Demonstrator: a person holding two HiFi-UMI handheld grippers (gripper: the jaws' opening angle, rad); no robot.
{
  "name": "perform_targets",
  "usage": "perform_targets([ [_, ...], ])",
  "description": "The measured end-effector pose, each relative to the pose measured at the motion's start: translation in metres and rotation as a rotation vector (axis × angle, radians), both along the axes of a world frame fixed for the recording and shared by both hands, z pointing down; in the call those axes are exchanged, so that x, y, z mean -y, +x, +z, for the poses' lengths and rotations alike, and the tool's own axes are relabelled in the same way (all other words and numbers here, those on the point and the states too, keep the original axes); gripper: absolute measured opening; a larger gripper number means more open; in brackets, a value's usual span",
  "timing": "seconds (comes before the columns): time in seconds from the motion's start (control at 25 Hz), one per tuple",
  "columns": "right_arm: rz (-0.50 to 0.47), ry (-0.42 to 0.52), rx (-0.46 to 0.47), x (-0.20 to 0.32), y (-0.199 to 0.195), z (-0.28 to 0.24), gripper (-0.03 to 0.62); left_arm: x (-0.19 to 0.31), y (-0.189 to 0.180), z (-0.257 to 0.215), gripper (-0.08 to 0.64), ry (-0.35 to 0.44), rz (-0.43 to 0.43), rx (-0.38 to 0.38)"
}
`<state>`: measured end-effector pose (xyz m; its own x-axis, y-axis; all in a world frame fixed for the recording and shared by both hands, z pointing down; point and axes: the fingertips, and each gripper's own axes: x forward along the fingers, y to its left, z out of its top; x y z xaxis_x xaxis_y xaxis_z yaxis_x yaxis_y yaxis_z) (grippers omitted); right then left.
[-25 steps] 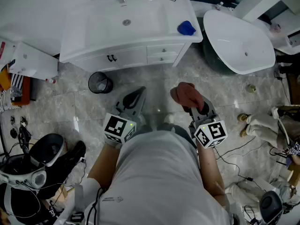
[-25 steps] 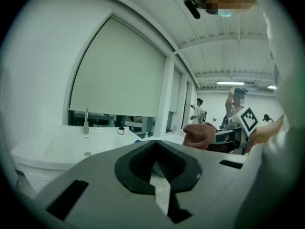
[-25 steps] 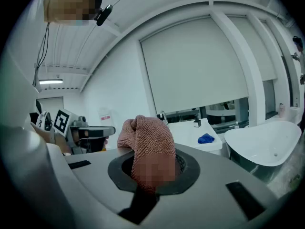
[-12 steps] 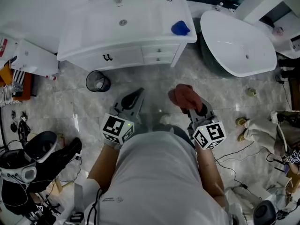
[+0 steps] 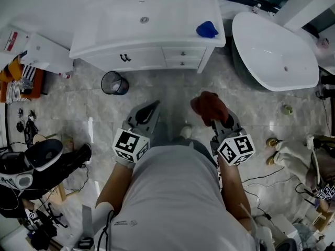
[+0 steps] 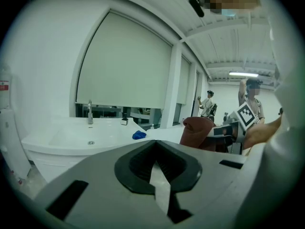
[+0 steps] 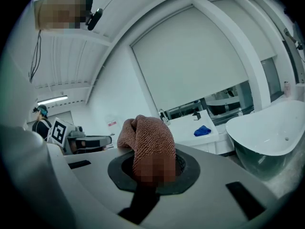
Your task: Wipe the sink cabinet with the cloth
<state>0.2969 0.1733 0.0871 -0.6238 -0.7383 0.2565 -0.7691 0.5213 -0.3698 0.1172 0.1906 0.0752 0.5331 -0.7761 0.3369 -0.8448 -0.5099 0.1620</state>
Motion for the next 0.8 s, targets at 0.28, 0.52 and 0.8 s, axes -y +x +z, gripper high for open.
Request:
perform_targets([
  [0.28, -0.039, -0.026, -0.006, 0.022, -0.011, 0.006, 0.048, 0.022, -0.007, 0.007, 0.011, -0.007, -0.022, 0.004],
  [0.52, -0.041, -0.035, -0.024, 0.051, -0.028, 0.007, 0.048, 0.047, -0.029, 0.010, 0.011, -0.017, -0.035, -0.052],
  [0.8, -0.047, -0.043, -0.042, 0.097, -0.062, 0.007, 0.048, 0.091, -0.067, 0.020, 0.011, -0.025, -0.032, -0.052],
])
